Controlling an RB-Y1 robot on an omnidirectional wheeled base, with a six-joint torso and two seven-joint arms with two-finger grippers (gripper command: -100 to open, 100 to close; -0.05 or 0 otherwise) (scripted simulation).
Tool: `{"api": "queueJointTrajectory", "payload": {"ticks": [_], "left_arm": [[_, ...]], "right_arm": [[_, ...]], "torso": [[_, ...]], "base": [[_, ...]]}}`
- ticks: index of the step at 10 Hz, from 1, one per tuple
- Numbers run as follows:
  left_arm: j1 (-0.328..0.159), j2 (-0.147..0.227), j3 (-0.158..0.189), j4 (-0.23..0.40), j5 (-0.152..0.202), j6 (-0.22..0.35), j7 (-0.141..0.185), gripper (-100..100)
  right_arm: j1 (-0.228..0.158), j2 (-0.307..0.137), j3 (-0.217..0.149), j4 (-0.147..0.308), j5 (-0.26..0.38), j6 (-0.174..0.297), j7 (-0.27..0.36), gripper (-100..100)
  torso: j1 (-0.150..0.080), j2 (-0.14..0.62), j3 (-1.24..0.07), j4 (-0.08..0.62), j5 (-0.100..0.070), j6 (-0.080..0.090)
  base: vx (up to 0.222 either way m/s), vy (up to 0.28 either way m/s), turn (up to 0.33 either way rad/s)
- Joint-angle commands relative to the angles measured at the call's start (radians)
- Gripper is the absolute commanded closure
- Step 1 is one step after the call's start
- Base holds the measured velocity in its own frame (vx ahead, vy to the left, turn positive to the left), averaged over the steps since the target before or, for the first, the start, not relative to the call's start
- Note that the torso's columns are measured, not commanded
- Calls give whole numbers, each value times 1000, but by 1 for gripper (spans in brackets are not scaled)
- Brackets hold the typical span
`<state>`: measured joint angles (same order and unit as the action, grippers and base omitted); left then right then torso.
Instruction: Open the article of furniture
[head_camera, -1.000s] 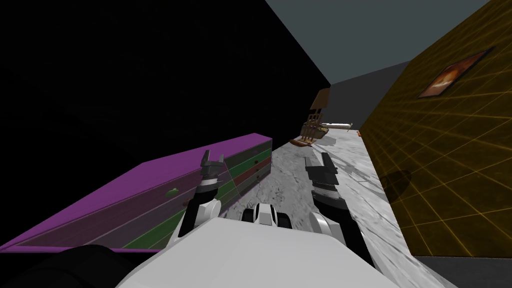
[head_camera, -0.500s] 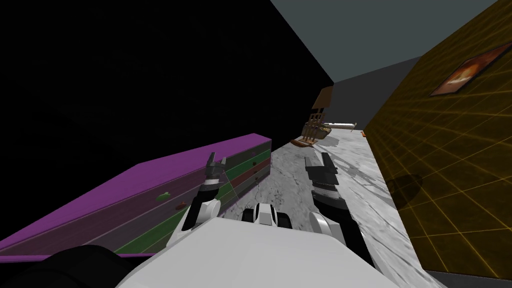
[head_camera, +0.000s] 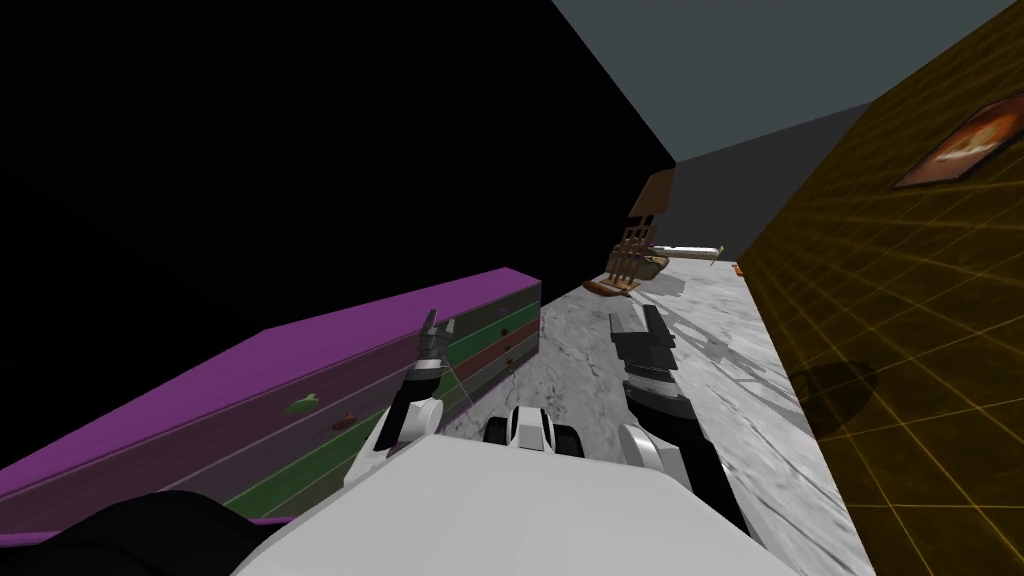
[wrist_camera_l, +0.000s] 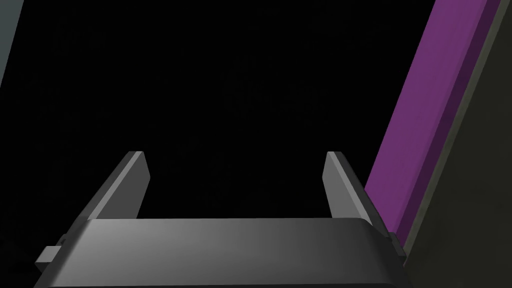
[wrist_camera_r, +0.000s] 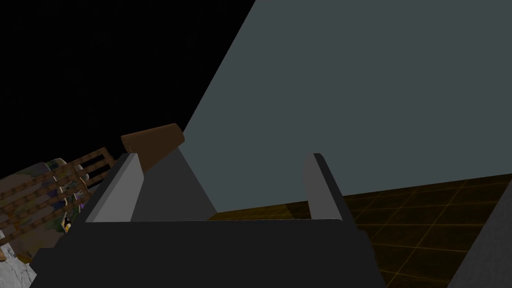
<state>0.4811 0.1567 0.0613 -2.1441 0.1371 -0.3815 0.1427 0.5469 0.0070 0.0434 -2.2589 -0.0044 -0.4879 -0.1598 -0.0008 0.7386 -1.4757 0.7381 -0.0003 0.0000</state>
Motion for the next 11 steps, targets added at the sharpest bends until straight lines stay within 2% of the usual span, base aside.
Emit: {"api": "queueJointTrajectory", "payload": {"ticks": [1, 5, 9, 11], "left_arm": [[-23, 13, 20, 70, 11, -3, 7, -100], [-46, 19, 35, 150, 18, -3, 6, -100], [-80, 30, 55, 264, 29, -2, 6, -100], [-86, 30, 59, 284, 31, -2, 6, -100]], "right_arm": [[0, 0, 0, 0, 0, 0, 0, 0], [0, 0, 0, 0, 0, 0, 0, 0], [0, 0, 0, 0, 0, 0, 0, 0], [0, 0, 0, 0, 0, 0, 0, 0]], "torso": [[1, 0, 0, 0, 0, 0], [2, 0, 0, 0, 1, 0], [0, -1, -1, 0, 0, 0], [2, 1, 0, 0, 1, 0]], "base": [[95, -106, 31], [91, -72, 35], [105, -105, 44], [79, -75, 26]]}}
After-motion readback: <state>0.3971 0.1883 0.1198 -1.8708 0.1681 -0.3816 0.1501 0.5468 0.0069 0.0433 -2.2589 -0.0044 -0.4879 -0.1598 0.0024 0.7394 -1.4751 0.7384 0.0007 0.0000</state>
